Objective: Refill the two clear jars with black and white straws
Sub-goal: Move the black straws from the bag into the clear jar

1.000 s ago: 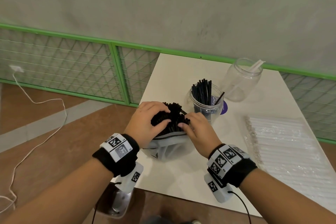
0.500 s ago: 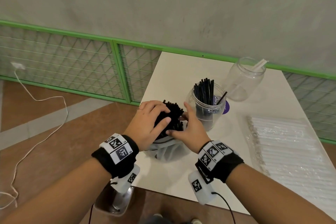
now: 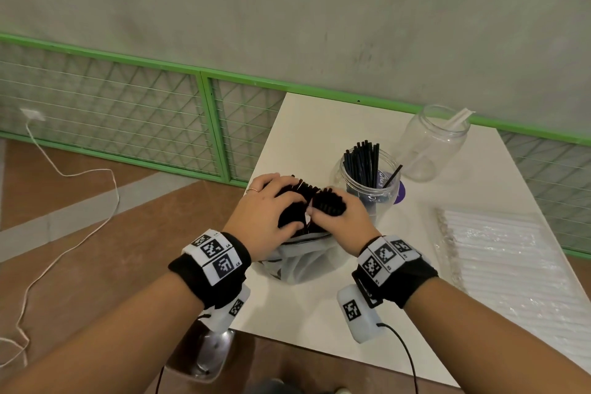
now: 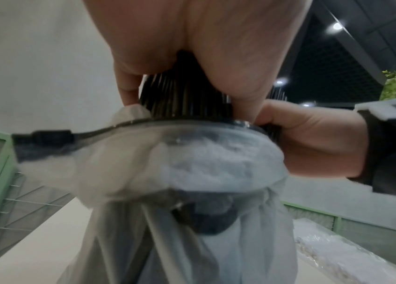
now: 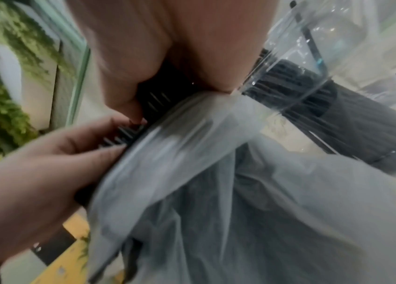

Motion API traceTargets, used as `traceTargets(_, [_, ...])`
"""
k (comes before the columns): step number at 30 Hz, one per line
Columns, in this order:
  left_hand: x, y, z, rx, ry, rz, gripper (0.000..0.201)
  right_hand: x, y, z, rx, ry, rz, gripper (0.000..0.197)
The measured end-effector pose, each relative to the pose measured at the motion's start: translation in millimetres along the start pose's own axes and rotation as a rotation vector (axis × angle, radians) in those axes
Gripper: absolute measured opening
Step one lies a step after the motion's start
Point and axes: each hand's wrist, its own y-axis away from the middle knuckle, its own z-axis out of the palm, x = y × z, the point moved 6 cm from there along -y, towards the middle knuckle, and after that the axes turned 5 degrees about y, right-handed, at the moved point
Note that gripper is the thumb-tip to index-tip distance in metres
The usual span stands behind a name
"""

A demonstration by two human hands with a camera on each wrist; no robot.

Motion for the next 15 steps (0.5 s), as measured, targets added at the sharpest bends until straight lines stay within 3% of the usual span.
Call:
traceTargets(7, [2.6, 1.7, 0.9, 0.037, 0.028, -0.005, 0.033, -31.4, -0.5, -38.1, 0.177, -0.197, -0.034, 0.002])
traceTargets(12, [1.8, 1.2, 1.3, 0.029, 0.028, -0.009, 0.032, -52.6, -0.5, -69.0, 0.291, -0.251, -0.092, 0.016])
traceTargets(15, [0.6, 0.7, 1.6, 0.026, 0.03, -0.016, 0.031, -62.3, -0.5, -82.3, 0.312, -0.397, -0.088, 0.013])
